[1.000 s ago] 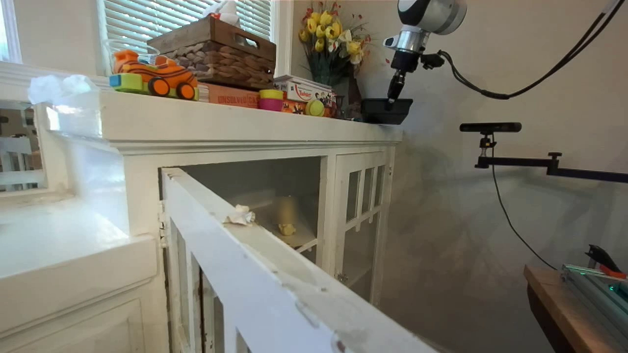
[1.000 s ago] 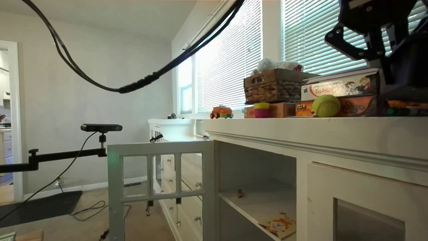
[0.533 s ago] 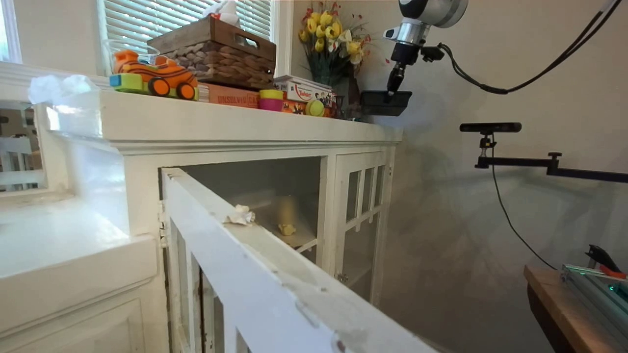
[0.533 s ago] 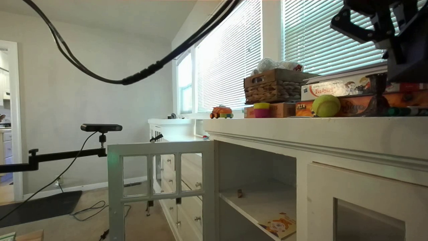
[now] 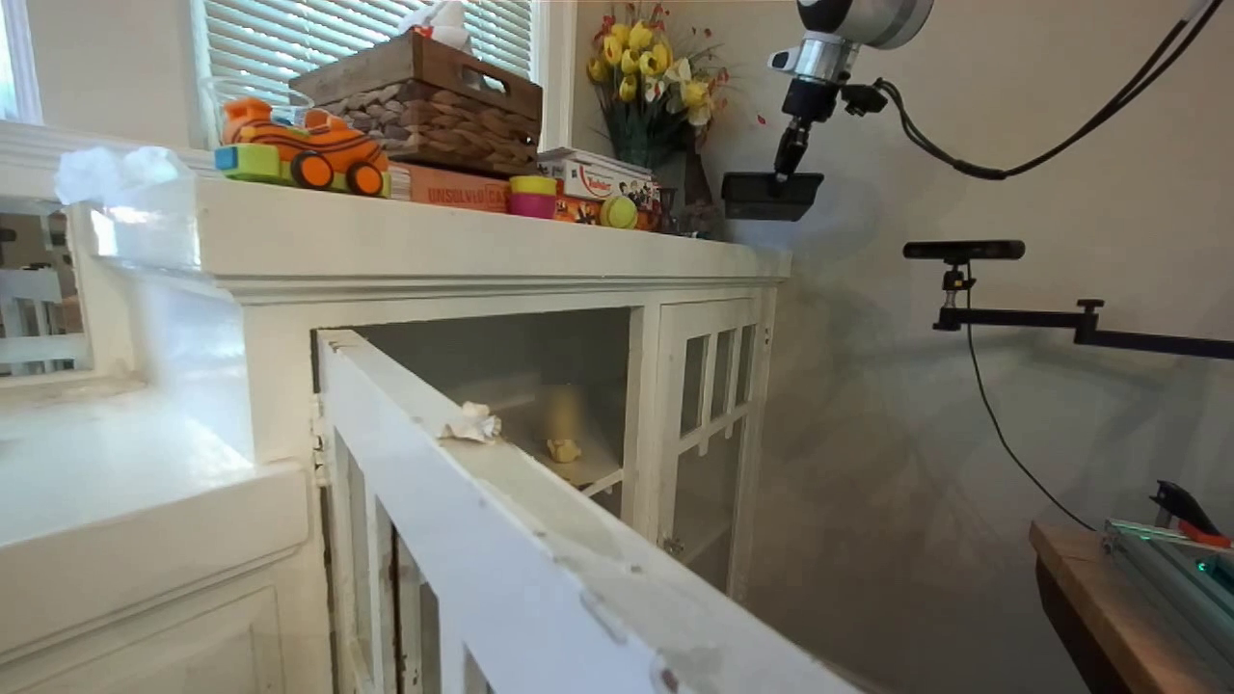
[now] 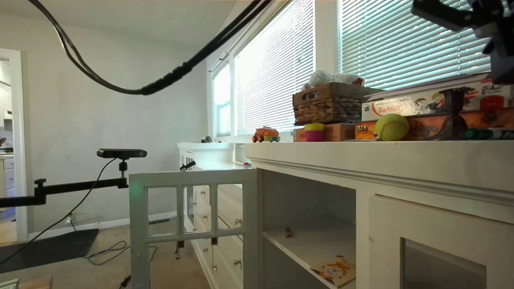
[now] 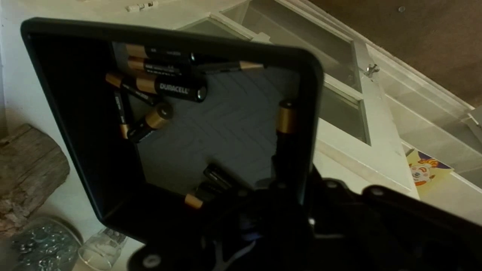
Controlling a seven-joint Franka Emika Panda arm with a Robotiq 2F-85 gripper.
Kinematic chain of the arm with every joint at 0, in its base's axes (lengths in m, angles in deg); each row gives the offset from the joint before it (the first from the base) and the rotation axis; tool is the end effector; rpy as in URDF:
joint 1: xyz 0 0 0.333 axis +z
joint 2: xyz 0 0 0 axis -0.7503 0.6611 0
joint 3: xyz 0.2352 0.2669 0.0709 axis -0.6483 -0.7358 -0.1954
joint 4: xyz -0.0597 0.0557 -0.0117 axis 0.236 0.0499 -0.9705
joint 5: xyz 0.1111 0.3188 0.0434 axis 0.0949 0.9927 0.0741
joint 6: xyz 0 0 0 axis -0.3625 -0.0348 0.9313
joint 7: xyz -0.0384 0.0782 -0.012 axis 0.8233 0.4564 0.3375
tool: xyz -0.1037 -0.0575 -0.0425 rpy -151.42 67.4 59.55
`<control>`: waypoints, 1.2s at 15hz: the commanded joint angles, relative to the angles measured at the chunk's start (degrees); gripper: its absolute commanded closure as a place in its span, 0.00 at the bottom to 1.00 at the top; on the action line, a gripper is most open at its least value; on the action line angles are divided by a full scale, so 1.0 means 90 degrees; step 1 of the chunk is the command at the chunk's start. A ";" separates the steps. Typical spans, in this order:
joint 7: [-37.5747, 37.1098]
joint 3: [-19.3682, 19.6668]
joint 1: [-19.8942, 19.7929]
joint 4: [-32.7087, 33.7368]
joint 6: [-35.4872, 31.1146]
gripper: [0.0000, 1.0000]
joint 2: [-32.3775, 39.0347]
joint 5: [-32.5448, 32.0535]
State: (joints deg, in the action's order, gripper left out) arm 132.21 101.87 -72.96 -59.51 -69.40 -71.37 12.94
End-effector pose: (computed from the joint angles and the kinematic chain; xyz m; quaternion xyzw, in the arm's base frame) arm 0.4380 -0.4045 0.6092 0.9705 0.1345 0.1359 0.1468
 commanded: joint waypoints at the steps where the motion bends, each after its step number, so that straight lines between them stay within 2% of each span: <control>1: -0.0036 0.0024 -0.0189 0.0298 -0.0269 0.97 0.0296 0.0246; 8: -0.0105 -0.0138 -0.0567 0.1197 -0.0356 0.97 0.1150 0.0669; 18: -0.0146 -0.0626 -0.0850 0.2394 -0.0186 0.97 0.2093 0.0599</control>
State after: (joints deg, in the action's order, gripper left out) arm 131.44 97.94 -78.95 -43.56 -72.44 -55.66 17.72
